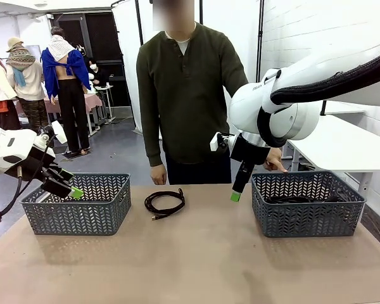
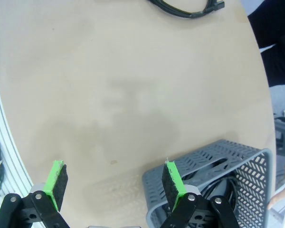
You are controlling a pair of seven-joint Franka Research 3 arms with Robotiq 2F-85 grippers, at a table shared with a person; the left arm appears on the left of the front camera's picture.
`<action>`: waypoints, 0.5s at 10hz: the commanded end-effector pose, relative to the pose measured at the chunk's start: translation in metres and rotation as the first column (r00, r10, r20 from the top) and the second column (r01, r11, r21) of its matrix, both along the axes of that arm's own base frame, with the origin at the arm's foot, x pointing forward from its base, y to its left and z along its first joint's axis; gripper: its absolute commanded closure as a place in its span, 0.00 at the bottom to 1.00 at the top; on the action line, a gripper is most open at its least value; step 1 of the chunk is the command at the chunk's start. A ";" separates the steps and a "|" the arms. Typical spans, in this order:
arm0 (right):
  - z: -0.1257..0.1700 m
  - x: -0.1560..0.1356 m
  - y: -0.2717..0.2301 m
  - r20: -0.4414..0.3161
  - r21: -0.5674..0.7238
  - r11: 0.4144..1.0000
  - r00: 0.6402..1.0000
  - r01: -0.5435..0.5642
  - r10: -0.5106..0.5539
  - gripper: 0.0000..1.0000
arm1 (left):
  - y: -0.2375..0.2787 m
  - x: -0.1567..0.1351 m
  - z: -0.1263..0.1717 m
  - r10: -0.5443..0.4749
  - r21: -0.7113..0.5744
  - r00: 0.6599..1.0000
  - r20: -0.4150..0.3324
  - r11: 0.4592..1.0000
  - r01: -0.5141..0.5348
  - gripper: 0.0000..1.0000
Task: Organize the cables according to human instructions.
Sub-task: Pick up a bundle of cables and place it in the basket indicated by the human.
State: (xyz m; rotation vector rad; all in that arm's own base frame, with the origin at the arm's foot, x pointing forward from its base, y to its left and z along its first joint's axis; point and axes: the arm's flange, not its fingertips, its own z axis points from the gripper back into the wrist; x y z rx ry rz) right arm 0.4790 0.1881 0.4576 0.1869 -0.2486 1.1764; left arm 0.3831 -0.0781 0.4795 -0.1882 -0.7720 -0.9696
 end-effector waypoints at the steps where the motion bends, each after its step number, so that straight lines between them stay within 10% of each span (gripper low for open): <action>1: 0.000 0.000 0.000 0.002 -0.001 1.000 1.000 0.003 -0.003 0.00 | 0.002 0.002 -0.002 -0.010 -0.007 1.000 0.000 1.000 0.010 0.00; 5: 0.007 0.010 0.030 -0.038 -0.002 0.985 0.985 0.171 -0.171 0.00 | 0.002 0.002 -0.002 -0.010 -0.007 1.000 0.000 1.000 0.010 0.00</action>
